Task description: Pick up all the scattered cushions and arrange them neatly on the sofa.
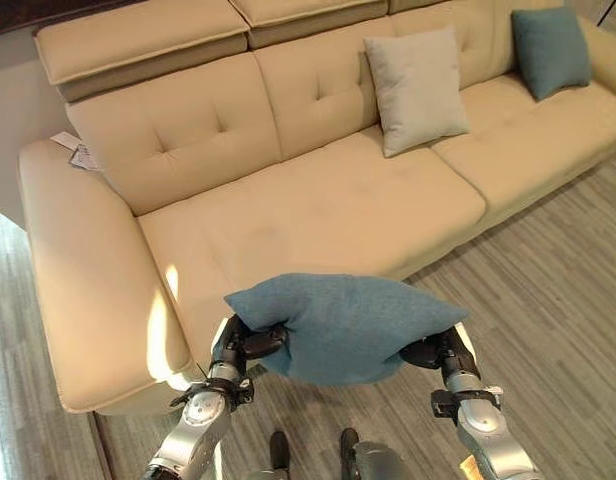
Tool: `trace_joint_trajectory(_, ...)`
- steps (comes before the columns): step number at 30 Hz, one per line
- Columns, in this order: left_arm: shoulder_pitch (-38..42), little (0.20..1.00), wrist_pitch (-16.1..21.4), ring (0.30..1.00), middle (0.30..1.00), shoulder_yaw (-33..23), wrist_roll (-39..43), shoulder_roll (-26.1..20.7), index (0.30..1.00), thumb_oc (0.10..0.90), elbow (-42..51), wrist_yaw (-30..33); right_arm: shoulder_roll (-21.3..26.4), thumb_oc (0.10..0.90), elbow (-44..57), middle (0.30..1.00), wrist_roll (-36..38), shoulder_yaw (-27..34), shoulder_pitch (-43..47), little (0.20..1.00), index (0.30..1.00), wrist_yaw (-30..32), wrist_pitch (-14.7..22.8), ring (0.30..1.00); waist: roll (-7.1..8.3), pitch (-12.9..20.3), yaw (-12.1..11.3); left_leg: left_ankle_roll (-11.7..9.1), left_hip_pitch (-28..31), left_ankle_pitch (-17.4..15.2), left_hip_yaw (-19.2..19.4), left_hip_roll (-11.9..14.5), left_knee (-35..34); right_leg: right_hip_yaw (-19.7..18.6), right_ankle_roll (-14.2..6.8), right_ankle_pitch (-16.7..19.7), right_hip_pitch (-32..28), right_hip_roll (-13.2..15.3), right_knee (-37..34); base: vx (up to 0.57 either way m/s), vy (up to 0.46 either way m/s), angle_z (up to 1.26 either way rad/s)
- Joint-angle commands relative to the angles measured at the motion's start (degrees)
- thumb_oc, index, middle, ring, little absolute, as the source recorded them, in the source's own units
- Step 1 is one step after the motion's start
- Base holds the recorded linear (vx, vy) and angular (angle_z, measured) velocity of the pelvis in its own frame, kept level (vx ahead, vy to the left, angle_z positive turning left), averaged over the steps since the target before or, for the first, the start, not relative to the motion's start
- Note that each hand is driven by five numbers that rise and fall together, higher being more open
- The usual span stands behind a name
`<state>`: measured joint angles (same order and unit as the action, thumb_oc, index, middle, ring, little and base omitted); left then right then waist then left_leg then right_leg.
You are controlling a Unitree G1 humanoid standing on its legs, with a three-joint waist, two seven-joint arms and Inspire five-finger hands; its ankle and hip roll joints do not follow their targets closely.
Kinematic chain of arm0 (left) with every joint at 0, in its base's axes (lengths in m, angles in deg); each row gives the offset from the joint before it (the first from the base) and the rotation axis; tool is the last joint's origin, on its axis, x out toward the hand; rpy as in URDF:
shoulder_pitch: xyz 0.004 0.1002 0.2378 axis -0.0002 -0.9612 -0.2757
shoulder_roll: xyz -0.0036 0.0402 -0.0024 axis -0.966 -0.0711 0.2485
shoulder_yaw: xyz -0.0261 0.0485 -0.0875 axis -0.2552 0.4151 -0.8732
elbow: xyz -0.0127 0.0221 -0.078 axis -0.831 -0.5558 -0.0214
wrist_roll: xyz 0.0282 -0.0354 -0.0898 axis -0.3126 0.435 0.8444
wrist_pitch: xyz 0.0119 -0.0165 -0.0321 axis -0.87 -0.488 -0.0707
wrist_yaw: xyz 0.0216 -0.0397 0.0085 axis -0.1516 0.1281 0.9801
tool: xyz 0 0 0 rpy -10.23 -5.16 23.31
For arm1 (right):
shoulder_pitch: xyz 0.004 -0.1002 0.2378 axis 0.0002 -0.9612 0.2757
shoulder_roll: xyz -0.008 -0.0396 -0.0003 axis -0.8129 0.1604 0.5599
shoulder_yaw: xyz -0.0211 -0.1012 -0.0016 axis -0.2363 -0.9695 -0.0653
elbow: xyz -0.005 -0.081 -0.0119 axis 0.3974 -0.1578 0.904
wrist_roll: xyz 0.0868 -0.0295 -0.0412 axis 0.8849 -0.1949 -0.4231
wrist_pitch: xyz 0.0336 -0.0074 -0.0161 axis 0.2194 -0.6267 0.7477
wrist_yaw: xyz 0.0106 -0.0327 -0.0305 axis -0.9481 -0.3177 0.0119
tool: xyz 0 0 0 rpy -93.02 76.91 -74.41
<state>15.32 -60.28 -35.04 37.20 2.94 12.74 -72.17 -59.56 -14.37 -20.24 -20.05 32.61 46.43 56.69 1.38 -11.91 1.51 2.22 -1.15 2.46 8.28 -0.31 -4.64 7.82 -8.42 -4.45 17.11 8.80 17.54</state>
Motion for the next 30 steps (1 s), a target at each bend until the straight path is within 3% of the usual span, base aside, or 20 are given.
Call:
trace_joint_trajectory(1, 5.59, 0.3, 6.43, 0.3, 0.3, 2.77, -1.98, 4.23, 0.3, 0.4, 8.45, -5.57, -1.98, 0.4, 10.8, 0.3, -0.48, -3.11, 6.13, 0.3, 0.3, -3.19, 7.52, 0.3, -0.93, 4.23, -0.29, -0.92, 0.8, -8.23, -4.84, -0.76, 5.2, 1.03, -0.81, 3.95, -3.46, -2.12, -7.23, 0.19, -0.154, -0.19)
trace_joint_trajectory(2, 5.32, 0.3, 6.79, 0.3, 0.3, 2.32, -2.06, 4.57, 0.3, 0.4, 7.88, -5.82, -2.2, 0.4, 10.75, 0.3, -0.32, -2.85, 5.75, 0.3, 0.3, -3.41, 7.72, 0.3, -0.43, 4.9, 0.01, -1.34, 1.61, -9.62, -5.82, -1.03, 6.28, -1.09, -0.62, 4.22, -4.21, -3.19, -8.79, 0.19, -0.175, 0.2)
trace_joint_trajectory(5, 4.62, 0.3, 6.88, 0.3, 0.3, 1.99, -1.55, 5.49, 0.3, 0.4, 7.66, -5.96, -1.86, 0.4, 10.7, 0.3, 0.2, -1.97, 4.54, 0.3, 0.3, -3.2, 7.9, 0.3, 0.1, 5.66, -0.04, -3.35, 1.27, -10.97, -6.46, -1.07, 11.12, 0.7, 0.6, 4.09, -8.41, -3.52, -11.93, 0.19, -0.216, 0.62)
trace_joint_trajectory(8, 4.95, 0.3, 6.49, 0.3, 0.3, 2.06, -0.82, 6.35, 0.3, 0.4, 6.94, -6.34, -0.74, 0.4, 11.04, 0.3, 1.46, -0.65, 3.96, 0.3, 0.3, -2.82, 7.91, 0.3, 0.74, 4.7, 0.08, -5.81, -5.18, -8.43, -4.67, 0.73, 24.54, 3.17, 2.45, 3.82, -12.87, -3.39, -15.67, 0.07, -0.188, 0.47)
trace_joint_trajectory(9, 4.96, 0.3, 6.49, 0.3, 0.3, 2.06, -0.82, 6.36, 0.3, 0.4, 6.94, -6.35, -0.73, 0.4, 11.05, 0.3, 1.47, -0.65, 3.96, 0.3, 0.3, -2.83, 7.91, 0.3, 0.66, 4.72, 0.12, -5.83, -5.37, -8.56, -4.74, 0.81, 24.83, 3.24, 2.47, 3.88, -12.88, -3.47, -15.76, 0.03, -0.088, 0.35)
trace_joint_trajectory(14, 5.6, 0.3, 5.72, 0.3, 0.3, 2.77, -1.15, 6.94, 0.3, 0.4, 6.06, -6.97, -0.27, 0.4, 11.33, 0.3, 1.28, 0.21, 3.13, 0.3, 0.3, -2.76, 7.48, 0.3, 0.52, 5.49, 0.06, -4.62, -8.03, -9.26, -2.78, -0.08, 18.73, 4.31, 2.2, 2.99, -15.51, -3.68, -19.03, 0.16, -0.047, 0.07)
trace_joint_trajectory(15, 6.46, 0.3, 5.47, 0.3, 0.3, 3.25, -1.62, 7.12, 0.3, 0.4, 5.79, -7.06, -0.15, 0.4, 11.2, 0.3, 1.24, 0.61, 2.98, 0.3, 0.3, -2.24, 7.32, 0.3, 0.11, 5.59, 0.18, -4.65, -10.54, -6.03, -0.53, 0.1, 14.95, 4.76, 2.07, 2.51, -16.61, -4.5, -20.12, 0.15, -0.003, 0.09)
trace_joint_trajectory(17, 6.91, 0.3, 5.33, 0.3, 0.3, 3.5, -2.16, 7.27, 0.3, 0.4, 5.76, -6.83, -0.18, 0.4, 11.0, 0.3, 1.05, 0.87, 2.98, 0.3, 0.3, -1.74, 7.17, 0.3, -0.25, 5.39, -0.2, -5.13, -12.33, -2.99, 0.89, 0.12, 11.8, 4.73, 2.15, 1.79, -17.61, -5.55, -20.74, 0.14, -0.002, 0.2)
trace_joint_trajectory(19, 6.71, 0.3, 5.21, 0.3, 0.3, 3.57, -2.35, 7.32, 0.3, 0.4, 5.82, -6.65, -0.4, 0.4, 10.8, 0.3, 0.94, 1.01, 2.88, 0.3, 0.3, -1.47, 7.03, 0.3, -0.47, 5.32, -0.46, -5.17, -12.83, -2.35, 0.96, 0.24, 11.17, 4.53, 2.35, 1.1, -18.02, -6.02, -20.54, 0.11, 0.011, 0.13)
trace_joint_trajectory(26, 4.63, 0.3, 5.26, 0.3, 0.3, 2.58, -2.23, 6.21, 0.3, 0.4, 7.28, -6.28, -1.93, 0.4, 10.27, 0.3, -0.09, -0.2, 2.8, 0.3, 0.3, -2.58, 6.7, 0.3, 0.18, 6.94, -1.29, -3.22, -9.03, -4.29, 0.91, -0.43, 9.91, 2.88, 1.99, -1.52, -20.06, -5.15, -17.42, 0.23, 0.107, -0.18)
trace_joint_trajectory(28, 4.63, 0.3, 5.28, 0.3, 0.3, 2.19, -2.37, 5.73, 0.3, 0.4, 7.66, -6.16, -2.55, 0.4, 10.03, 0.3, -0.42, -0.65, 3.38, 0.3, 0.3, -2.96, 6.69, 0.3, 0.18, 7.38, -1.89, -2.16, -7.57, -5.03, 1.31, -0.93, 9.11, 2.78, 1.1, -1.86, -19.48, -4.1, -13.4, 0.16, 0.173, -0.17)
trace_joint_trajectory(30, 4.03, 0.3, 5.53, 0.3, 0.3, 1.13, -2.43, 4.58, 0.3, 0.4, 8.75, -5.8, -2.83, 0.4, 10.11, 0.3, -1.3, -0.86, 4.19, 0.3, 0.3, -3.36, 6.54, 0.3, -0.16, 6.8, -1.95, -0.63, -4.98, -5.39, 0.84, -1.41, 7.58, 2.78, -1.34, 0.58, -15.07, -2.1, -2.45, 0.15, 0.18, -0.27)
